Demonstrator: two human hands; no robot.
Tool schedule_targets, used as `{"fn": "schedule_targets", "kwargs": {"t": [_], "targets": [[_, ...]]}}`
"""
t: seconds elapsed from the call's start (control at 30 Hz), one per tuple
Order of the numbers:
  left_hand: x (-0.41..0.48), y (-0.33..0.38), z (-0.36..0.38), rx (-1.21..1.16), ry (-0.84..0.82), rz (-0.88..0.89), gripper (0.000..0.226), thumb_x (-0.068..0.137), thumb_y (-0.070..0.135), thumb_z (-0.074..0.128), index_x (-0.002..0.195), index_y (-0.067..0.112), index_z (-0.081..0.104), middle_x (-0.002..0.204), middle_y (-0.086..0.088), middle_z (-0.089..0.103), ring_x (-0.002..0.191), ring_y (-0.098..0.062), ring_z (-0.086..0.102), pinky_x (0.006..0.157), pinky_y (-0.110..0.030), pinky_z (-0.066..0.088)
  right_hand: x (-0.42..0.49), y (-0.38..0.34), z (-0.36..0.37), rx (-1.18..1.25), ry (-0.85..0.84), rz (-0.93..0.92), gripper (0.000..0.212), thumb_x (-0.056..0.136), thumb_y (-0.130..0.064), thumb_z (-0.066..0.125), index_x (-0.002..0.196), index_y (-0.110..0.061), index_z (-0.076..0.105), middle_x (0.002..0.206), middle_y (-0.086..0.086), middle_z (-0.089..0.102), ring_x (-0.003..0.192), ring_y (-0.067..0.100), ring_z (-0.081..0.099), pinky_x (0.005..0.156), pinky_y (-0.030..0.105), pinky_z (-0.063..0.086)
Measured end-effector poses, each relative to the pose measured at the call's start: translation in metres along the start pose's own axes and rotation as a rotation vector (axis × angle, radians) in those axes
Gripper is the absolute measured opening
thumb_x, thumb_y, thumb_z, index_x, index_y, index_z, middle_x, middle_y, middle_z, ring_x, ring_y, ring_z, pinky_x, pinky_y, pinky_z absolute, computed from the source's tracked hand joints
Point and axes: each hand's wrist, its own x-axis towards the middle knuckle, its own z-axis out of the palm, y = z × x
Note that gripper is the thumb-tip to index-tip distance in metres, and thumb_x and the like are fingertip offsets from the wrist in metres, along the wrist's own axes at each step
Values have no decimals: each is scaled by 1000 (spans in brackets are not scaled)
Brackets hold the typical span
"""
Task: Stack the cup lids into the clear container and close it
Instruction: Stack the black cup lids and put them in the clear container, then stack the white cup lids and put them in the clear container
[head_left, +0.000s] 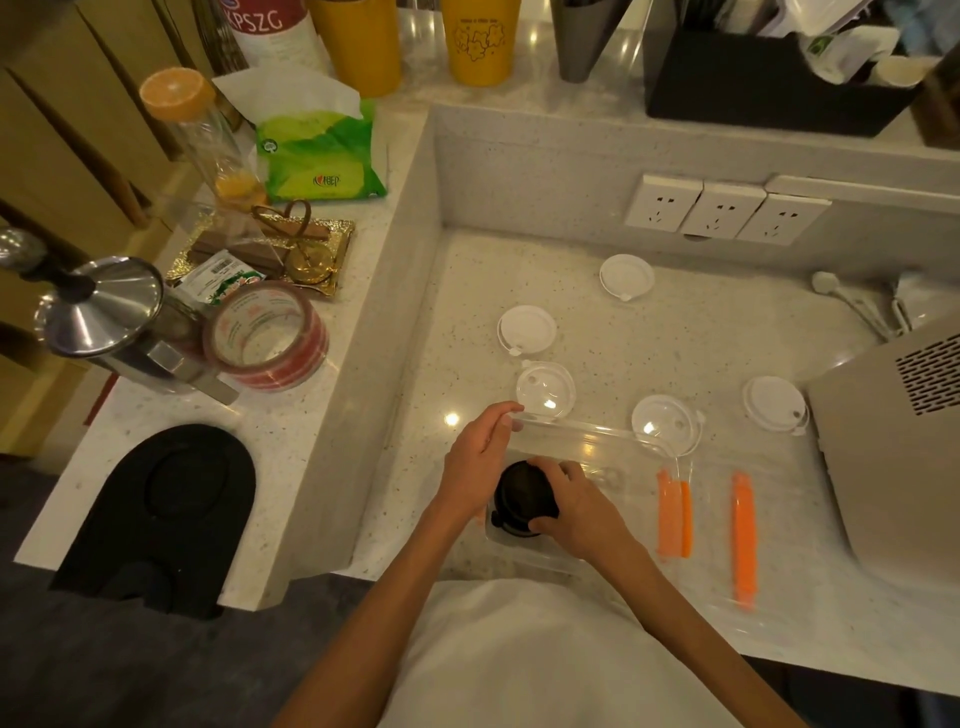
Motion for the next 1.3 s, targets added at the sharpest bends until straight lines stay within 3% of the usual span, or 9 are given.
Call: {"fn": "schedule_targets", "kwargs": {"t": [0.5,0.57,0.63,0.7,0.77,0.9,1.03,1.2,1.3], "targets": [[-1,3,-1,-9,-6,-8,33,103,46,35,124,42,60,109,16,71,112,-6,63,103,-45,50,-10,-4,-6,-43,9,-57,67,85,-33,72,143,-35,39,136,5,40,122,27,48,98,39,50],[-1,3,-2,-10,-11,-11,32,104,45,36,125,40,60,110,15,71,112,-6,63,104,-45,50,-17,-6,-14,31,131,-59,52,90,-32,67,138,-31,49,125,3,50,113,22,54,94,31,50],[-1,2,-2,-16,-17,-15,33,104,45,36,125,40,60,110,15,71,113,-7,63,104,-45,50,-26,-3,-24,109,387,-52,31,93,-26,64,124,-24,62,113,0,58,104,19,57,87,25,46],[-1,2,-2,-18,-30,-19,32,104,45,36,125,40,60,111,16,71,114,-6,62,105,-44,50,-33,7,-36,17,635,-19,25,91,-19,65,115,-23,68,110,2,61,103,23,54,84,28,44],[0,1,-2,-6,-46,-22,31,105,44,36,125,42,59,112,16,70,115,-6,62,105,-43,49,-36,21,-45,-86,726,12,29,89,-16,66,117,-24,68,113,7,60,108,27,48,88,36,44],[2,-2,-2,46,-70,-3,27,108,41,35,124,48,55,117,16,69,116,-4,61,105,-38,49,-39,28,-49,61,739,30,35,90,-12,66,122,-24,64,121,6,57,117,24,41,95,35,41],[6,-4,-4,77,-91,19,30,109,38,35,129,37,58,120,15,69,116,-4,62,105,-38,50,-39,30,-56,22,784,130,38,90,-11,65,125,-24,63,130,7,58,121,30,45,95,41,44],[8,4,-13,110,-137,-1,28,109,34,40,122,30,64,114,15,71,112,-4,64,102,-37,51,-33,56,-83,260,643,107,28,94,-5,54,105,-23,73,107,2,64,99,24,58,82,34,50],[25,19,-21,254,-189,-51,29,106,41,38,106,38,67,97,19,73,94,-6,68,83,-30,53,-18,66,-109,360,609,114,27,96,-9,53,102,-24,74,105,-2,64,90,13,61,77,21,47]]}}
